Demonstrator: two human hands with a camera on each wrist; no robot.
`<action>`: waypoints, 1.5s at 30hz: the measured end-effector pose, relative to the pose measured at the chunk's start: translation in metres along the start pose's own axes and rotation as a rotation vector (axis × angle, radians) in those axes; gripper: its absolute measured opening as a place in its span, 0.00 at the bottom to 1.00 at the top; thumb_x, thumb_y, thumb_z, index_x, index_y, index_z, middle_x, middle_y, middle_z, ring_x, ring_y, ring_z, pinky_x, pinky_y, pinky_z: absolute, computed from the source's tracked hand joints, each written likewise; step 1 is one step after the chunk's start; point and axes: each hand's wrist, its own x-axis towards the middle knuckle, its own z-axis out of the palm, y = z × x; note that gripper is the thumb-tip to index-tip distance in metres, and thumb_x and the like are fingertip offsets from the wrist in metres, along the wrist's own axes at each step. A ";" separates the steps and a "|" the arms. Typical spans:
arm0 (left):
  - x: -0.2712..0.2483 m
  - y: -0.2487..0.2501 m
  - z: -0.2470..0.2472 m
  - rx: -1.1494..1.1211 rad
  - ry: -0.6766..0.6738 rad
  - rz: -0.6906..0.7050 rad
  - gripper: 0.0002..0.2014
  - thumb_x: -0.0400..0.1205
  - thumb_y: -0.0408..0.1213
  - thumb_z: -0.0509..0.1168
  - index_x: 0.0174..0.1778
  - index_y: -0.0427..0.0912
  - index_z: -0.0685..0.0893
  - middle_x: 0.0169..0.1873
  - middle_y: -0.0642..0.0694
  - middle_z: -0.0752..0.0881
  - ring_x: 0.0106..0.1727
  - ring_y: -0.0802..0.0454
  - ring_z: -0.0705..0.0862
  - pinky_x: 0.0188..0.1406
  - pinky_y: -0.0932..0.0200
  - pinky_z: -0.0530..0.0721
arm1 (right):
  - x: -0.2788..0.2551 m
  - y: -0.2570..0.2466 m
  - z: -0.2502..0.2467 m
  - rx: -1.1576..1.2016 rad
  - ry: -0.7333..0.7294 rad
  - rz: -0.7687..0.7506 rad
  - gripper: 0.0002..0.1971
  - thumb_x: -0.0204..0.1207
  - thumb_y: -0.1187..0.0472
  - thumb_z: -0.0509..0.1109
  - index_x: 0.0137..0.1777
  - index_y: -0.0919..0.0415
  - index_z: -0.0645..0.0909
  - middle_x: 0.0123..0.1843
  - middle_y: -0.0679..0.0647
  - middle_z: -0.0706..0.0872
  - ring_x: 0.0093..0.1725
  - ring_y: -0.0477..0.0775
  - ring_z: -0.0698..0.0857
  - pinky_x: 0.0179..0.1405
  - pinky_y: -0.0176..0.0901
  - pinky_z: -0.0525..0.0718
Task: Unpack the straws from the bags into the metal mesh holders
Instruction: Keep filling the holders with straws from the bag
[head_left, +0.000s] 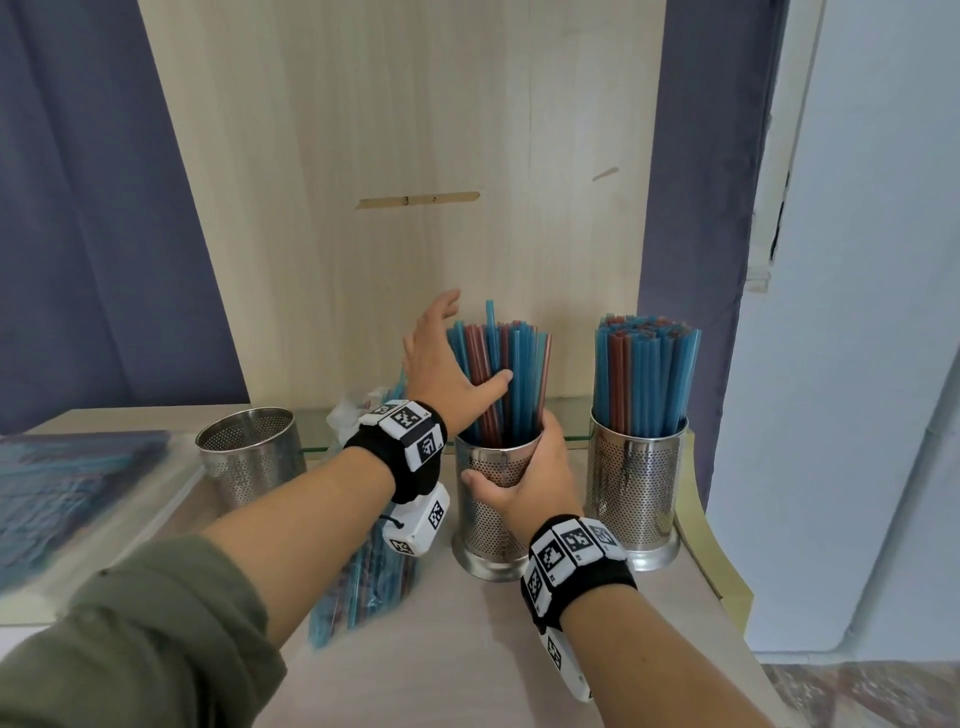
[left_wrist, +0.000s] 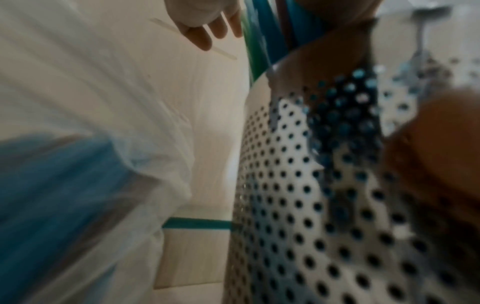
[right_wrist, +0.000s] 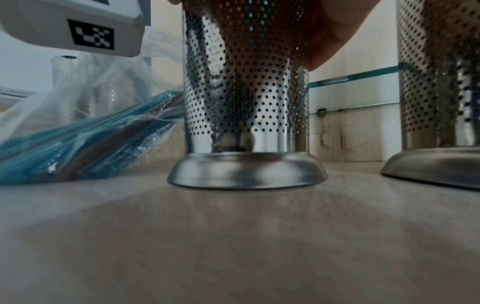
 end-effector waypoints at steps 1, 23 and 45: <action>0.002 -0.002 -0.001 -0.002 -0.010 0.021 0.50 0.66 0.46 0.81 0.80 0.52 0.59 0.73 0.49 0.71 0.71 0.50 0.68 0.70 0.50 0.66 | 0.000 0.000 0.000 0.006 0.003 -0.001 0.57 0.59 0.49 0.87 0.83 0.54 0.57 0.76 0.49 0.71 0.76 0.48 0.71 0.73 0.37 0.69; -0.013 -0.067 -0.086 0.291 -0.379 -0.395 0.26 0.80 0.55 0.67 0.69 0.43 0.76 0.64 0.46 0.81 0.63 0.48 0.80 0.64 0.51 0.78 | 0.003 0.005 0.003 0.040 -0.012 -0.016 0.57 0.55 0.47 0.88 0.82 0.51 0.58 0.74 0.47 0.74 0.74 0.47 0.75 0.77 0.50 0.76; -0.044 -0.107 -0.047 0.399 -0.249 -0.593 0.45 0.54 0.78 0.71 0.55 0.44 0.87 0.46 0.48 0.89 0.45 0.49 0.89 0.47 0.53 0.90 | 0.005 0.009 0.006 0.019 -0.008 -0.043 0.57 0.52 0.42 0.86 0.79 0.50 0.60 0.73 0.46 0.76 0.74 0.47 0.76 0.75 0.52 0.78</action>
